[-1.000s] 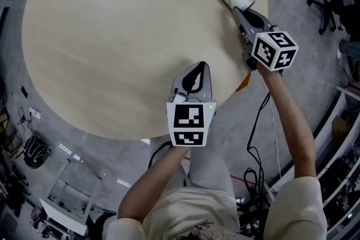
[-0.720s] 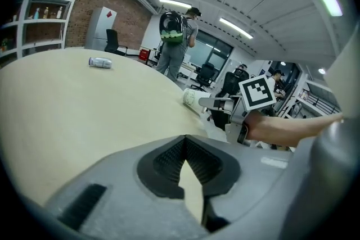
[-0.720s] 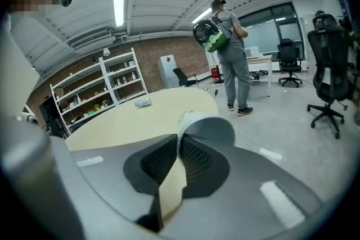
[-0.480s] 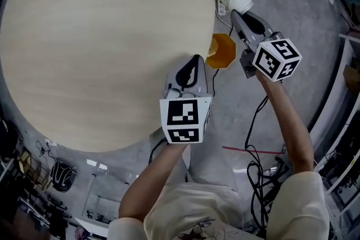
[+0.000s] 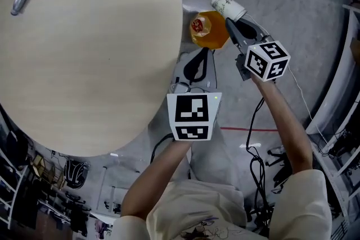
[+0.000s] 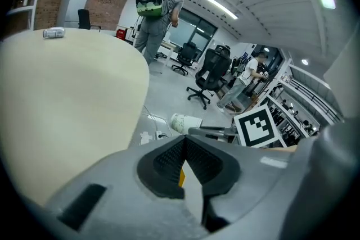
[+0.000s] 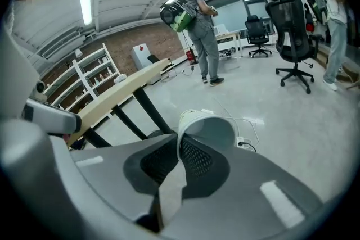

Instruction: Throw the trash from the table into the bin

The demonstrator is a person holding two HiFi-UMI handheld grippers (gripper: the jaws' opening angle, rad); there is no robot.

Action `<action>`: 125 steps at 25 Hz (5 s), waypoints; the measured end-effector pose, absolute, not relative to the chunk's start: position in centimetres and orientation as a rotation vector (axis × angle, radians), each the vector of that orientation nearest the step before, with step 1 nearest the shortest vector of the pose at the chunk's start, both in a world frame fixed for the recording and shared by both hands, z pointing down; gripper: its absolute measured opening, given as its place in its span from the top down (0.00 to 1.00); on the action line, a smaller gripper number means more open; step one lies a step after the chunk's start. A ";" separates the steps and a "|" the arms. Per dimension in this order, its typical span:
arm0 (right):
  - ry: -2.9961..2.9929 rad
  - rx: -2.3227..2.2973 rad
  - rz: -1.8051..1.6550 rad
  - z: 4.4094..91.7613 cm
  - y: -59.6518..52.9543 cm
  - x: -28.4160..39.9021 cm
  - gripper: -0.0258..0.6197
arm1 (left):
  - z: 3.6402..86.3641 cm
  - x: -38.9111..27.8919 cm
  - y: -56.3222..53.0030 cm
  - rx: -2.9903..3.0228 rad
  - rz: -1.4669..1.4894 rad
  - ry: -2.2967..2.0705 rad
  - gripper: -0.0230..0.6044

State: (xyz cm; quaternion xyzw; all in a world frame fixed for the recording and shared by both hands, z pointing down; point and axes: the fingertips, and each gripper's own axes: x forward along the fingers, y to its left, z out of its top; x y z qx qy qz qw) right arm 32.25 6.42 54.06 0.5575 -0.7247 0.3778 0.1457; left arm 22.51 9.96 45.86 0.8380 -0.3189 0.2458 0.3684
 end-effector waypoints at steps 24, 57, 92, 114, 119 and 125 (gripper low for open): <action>-1.531 1.499 1.399 83.1 16.3 33.4 0.81 | 59.2 22.3 14.7 2.095 0.856 -0.761 0.96; -2.309 1.610 0.791 40.9 -3.6 22.2 0.81 | 38.3 14.2 4.8 2.232 0.535 -1.042 0.96; -2.224 0.579 -0.058 40.9 -29.7 -13.4 0.53 | 37.7 -18.8 -6.7 1.851 0.263 -1.571 0.96; -1.775 0.280 -0.577 43.7 -34.2 -15.8 0.65 | 37.9 -20.2 -7.5 1.851 0.248 -1.569 0.96; -1.772 0.307 -0.617 43.4 -34.2 -15.8 0.66 | 38.0 -20.2 -7.2 1.857 0.258 -1.570 0.96; -1.885 0.376 -0.587 40.8 -31.9 -15.6 0.66 | 37.4 -18.9 -7.0 1.887 0.274 -1.551 0.96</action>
